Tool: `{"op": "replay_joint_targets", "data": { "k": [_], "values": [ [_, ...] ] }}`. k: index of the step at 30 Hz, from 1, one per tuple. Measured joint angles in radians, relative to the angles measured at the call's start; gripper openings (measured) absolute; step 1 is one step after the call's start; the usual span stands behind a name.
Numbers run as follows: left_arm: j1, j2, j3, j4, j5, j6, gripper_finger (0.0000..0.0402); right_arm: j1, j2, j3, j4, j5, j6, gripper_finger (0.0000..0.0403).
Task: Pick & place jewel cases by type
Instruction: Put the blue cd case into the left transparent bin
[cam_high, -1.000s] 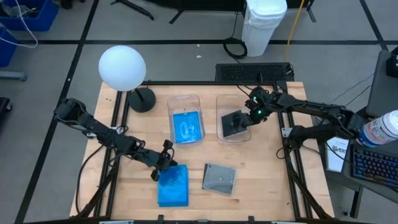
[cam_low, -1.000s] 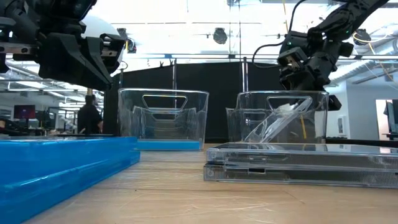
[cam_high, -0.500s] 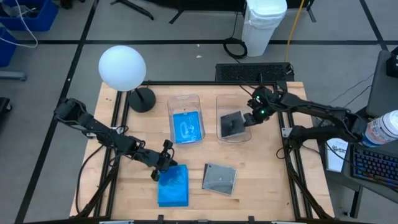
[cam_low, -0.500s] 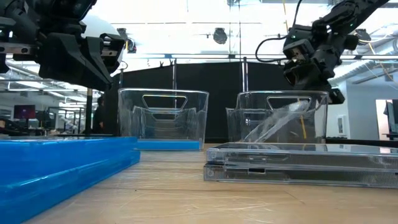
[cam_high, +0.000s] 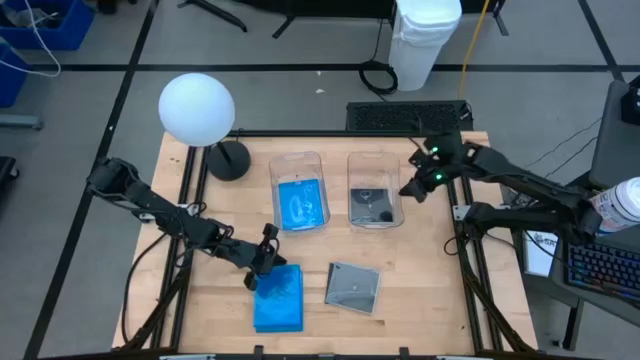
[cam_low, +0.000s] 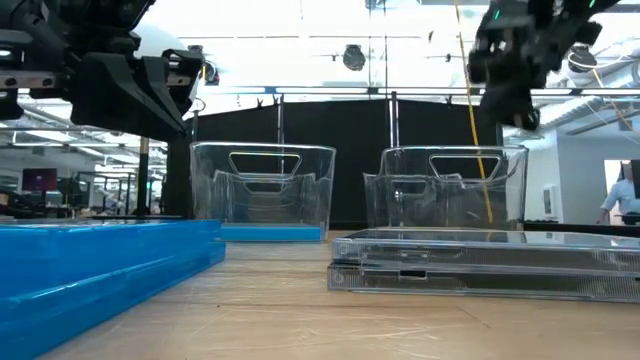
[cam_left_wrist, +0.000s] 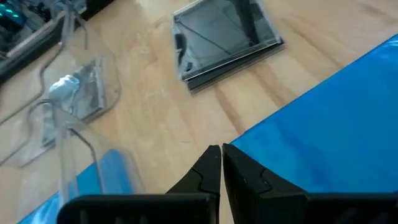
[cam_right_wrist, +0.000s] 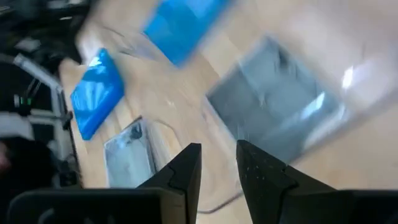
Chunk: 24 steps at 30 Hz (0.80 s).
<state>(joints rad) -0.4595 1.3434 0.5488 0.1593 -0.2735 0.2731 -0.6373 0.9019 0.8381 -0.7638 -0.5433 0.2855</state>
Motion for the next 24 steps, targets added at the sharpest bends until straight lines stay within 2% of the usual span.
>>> {"op": "replay_joint_targets", "data": {
  "k": [2,6,9,12,15,19,24],
  "values": [
    [0.0,0.0,0.0,0.003,-0.026,0.021,0.0026,0.015,-0.048,0.044,0.01,0.048,-0.114,0.009],
    [0.0,-0.013,0.0,0.026,-0.116,0.113,0.0026,0.064,-0.17,0.093,0.118,0.217,-0.328,0.0075],
    [0.0,-0.068,0.032,-0.022,-0.196,0.153,0.0026,0.092,-0.262,0.094,0.25,0.232,-0.466,0.0057],
    [0.004,-0.168,0.093,-0.149,-0.22,0.201,0.0025,0.113,-0.311,0.096,0.328,0.227,-0.538,0.0036],
    [0.035,-0.28,0.171,-0.288,-0.141,0.256,0.0011,0.124,-0.32,0.095,0.335,0.229,-0.534,0.0018],
    [0.157,-0.419,0.255,-0.394,-0.009,0.294,0.0006,0.142,-0.306,0.047,0.364,0.227,-0.534,0.0003],
    [0.397,-0.553,0.229,-0.388,0.394,0.242,0.0004,0.217,-0.288,-0.16,0.612,0.222,-0.52,0.0001]
  ]
}}
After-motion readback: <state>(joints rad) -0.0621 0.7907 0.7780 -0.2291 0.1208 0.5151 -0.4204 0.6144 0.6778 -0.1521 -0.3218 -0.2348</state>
